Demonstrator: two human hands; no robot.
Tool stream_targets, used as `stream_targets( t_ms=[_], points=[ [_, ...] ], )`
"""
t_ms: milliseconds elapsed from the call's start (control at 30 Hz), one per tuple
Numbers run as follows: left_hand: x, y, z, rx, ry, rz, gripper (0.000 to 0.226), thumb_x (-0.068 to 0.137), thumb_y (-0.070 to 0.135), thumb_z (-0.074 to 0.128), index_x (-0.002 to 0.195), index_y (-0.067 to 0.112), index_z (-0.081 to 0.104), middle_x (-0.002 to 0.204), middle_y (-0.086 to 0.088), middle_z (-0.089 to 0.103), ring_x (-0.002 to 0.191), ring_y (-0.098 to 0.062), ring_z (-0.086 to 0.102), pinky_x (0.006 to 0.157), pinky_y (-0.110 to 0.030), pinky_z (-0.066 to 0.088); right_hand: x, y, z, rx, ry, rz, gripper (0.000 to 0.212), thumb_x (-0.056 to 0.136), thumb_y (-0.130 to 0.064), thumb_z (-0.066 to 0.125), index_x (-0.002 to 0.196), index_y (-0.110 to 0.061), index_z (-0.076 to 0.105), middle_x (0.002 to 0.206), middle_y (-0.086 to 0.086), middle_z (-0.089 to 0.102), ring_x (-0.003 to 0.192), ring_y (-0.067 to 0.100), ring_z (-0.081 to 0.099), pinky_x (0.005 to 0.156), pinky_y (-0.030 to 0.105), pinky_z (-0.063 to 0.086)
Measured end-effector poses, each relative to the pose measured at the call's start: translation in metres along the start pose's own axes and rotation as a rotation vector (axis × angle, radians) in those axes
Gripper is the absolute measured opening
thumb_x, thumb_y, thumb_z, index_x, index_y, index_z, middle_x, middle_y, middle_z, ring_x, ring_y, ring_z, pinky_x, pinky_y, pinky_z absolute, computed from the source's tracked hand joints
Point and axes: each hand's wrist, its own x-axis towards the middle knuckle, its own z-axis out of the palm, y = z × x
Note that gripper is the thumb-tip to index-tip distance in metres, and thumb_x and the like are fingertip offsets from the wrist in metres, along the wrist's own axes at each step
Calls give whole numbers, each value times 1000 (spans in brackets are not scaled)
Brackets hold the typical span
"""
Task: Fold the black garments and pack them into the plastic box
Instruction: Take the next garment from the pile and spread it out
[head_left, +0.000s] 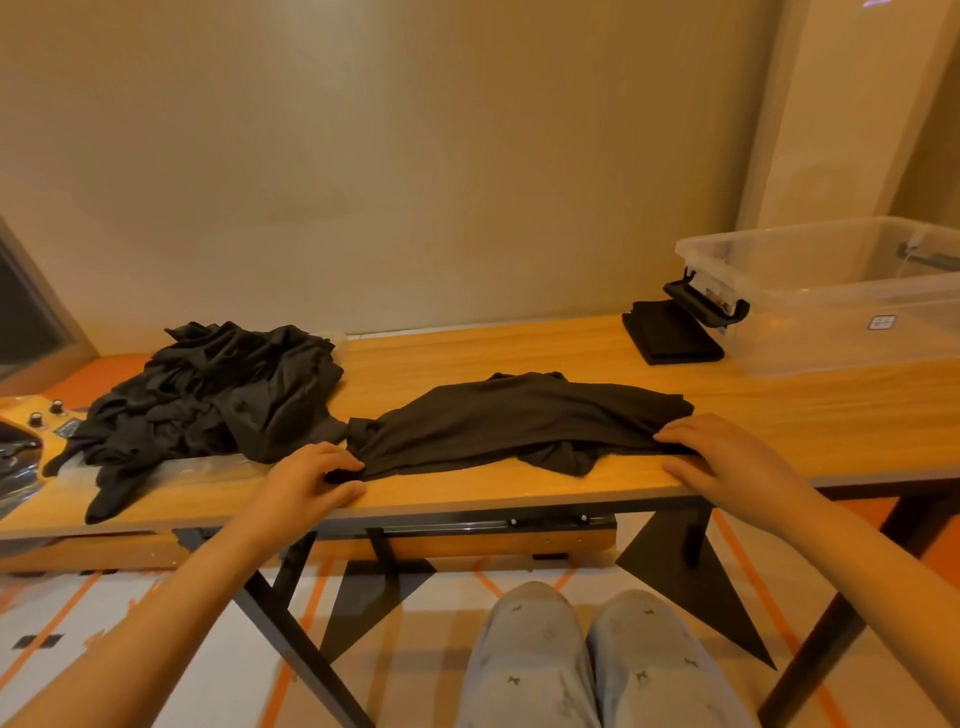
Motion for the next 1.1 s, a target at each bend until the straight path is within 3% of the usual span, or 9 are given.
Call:
stream_targets(
  t_ms=[100,167,267,400,700,933,1100],
  points=[
    [-18,-2,6,-28,36,17,40,82,41,68,119,35,55,112,20,50,105,0,47,83,-16,41,-12,5,4,29,25,-3,52,87,-47,59,135,-29,50,134,-13,49,126,7,43,102,24,33],
    [-29,-7,10,50,97,83,44,77,36,76,116,32,58,106,16,53,98,-4,50,75,-16,39,-25,6,9,13,67,-40,60,80,-51,67,134,-29,50,124,-15,50,120,8,46,98,26,35],
    [-37,-15,17,217,227,191,38,66,11,86,99,17,67,93,1,62,84,-19,58,66,-19,42,-37,11,17,-73,187,-60,61,73,-33,80,129,-21,56,113,-3,63,106,18,57,88,31,40],
    [-45,-17,19,273,297,226,38,58,-5,86,85,12,64,81,-3,60,72,-22,56,56,-31,48,-38,13,20,-185,329,-198,49,61,-8,87,106,-7,69,90,6,66,83,26,62,73,33,43],
    [-54,-16,2,246,274,172,33,63,-4,83,91,10,70,88,-7,67,79,-26,66,69,-27,47,-49,20,10,-86,342,-208,43,60,11,81,99,-4,71,88,10,66,81,28,64,68,35,49],
    [-36,-1,-23,163,339,107,26,74,-1,77,97,12,73,87,-5,72,77,-24,67,70,-29,48,-30,7,-27,77,365,-97,26,86,-2,62,111,-9,64,105,5,64,100,20,58,82,28,42],
    [-15,3,-48,71,404,127,34,77,-1,74,95,26,65,83,-1,70,69,-11,60,69,-21,47,-9,1,-54,182,350,-32,23,93,-9,56,114,-15,62,101,-2,62,90,10,53,71,15,38]
  ],
)
